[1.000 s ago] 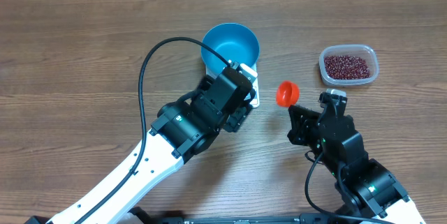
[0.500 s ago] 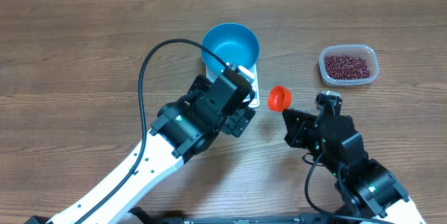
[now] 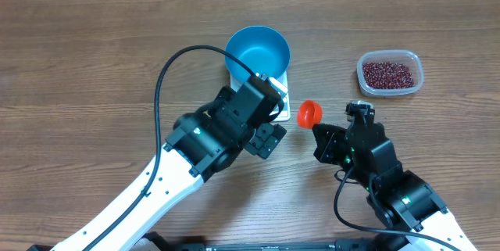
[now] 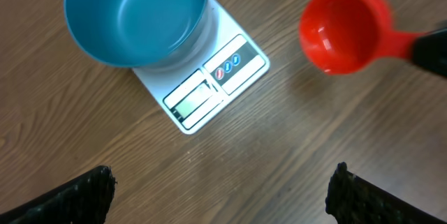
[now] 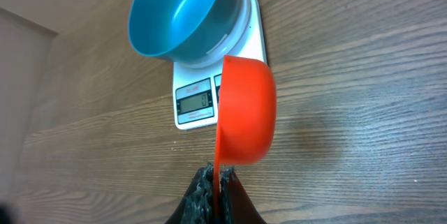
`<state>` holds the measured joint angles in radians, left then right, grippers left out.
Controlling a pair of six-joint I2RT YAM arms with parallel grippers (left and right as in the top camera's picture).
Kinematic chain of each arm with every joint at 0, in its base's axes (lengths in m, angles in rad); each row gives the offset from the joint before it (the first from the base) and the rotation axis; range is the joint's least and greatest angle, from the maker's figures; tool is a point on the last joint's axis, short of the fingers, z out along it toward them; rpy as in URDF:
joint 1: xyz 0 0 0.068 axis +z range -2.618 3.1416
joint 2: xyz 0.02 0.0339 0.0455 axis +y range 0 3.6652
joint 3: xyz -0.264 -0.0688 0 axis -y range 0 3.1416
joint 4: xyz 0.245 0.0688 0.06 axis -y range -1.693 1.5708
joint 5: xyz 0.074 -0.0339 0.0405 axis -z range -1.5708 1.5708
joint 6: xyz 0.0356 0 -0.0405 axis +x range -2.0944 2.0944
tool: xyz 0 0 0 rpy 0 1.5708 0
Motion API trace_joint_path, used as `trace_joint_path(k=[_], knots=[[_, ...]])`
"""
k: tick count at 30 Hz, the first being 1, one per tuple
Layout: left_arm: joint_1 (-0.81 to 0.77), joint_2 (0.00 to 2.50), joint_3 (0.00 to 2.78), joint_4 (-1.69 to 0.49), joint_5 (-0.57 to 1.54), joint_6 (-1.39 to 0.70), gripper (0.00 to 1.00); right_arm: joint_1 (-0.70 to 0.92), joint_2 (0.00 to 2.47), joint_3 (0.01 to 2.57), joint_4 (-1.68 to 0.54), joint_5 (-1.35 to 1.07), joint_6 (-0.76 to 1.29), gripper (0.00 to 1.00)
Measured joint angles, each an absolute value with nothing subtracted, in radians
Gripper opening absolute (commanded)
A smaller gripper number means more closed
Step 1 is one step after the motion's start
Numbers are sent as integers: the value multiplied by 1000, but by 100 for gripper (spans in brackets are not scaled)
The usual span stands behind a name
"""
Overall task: Scoop item into bowl and weigh 150g on scale
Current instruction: 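Withdraw the left gripper from the scale back to its side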
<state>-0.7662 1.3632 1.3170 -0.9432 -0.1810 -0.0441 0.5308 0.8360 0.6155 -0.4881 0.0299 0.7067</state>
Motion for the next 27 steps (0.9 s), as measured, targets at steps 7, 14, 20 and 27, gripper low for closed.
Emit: trace_joint_path(k=[7,14,20,27], knots=[[-660,1361,1446,-1053,-80,-15,100,531,848,616,-487,30,706,4],[-585,1343,1459,-1072,52,35,100,531,848,616,-486,42,649,4],[-515,1320,1460,-1105,103,60,99,531,848,616,-482,85,628,4],[-484,1320,1460,-1128,153,146,100,531,848,616,-434,102,566,4]])
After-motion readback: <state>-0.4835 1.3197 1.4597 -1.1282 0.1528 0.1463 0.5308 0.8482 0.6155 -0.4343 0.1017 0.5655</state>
